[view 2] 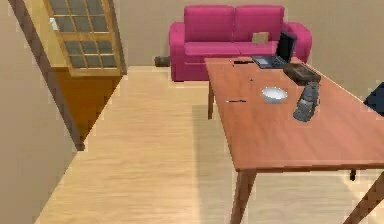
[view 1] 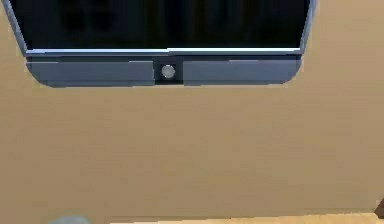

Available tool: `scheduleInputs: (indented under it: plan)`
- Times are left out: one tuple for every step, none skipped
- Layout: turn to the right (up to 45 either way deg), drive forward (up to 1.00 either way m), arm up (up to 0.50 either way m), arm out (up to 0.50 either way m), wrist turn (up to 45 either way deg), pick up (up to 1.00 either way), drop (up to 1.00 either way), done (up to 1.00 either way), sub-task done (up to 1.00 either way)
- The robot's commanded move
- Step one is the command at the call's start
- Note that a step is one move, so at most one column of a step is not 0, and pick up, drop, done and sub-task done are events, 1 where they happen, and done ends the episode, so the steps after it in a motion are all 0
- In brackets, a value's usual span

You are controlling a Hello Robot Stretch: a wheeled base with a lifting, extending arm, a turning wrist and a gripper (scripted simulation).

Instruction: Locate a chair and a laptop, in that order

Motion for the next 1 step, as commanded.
scheduleInputs:
  plan:
    - [-42.0,0.0,0.0,0.0,0.0,0.0,0.0,0.0,0.0]
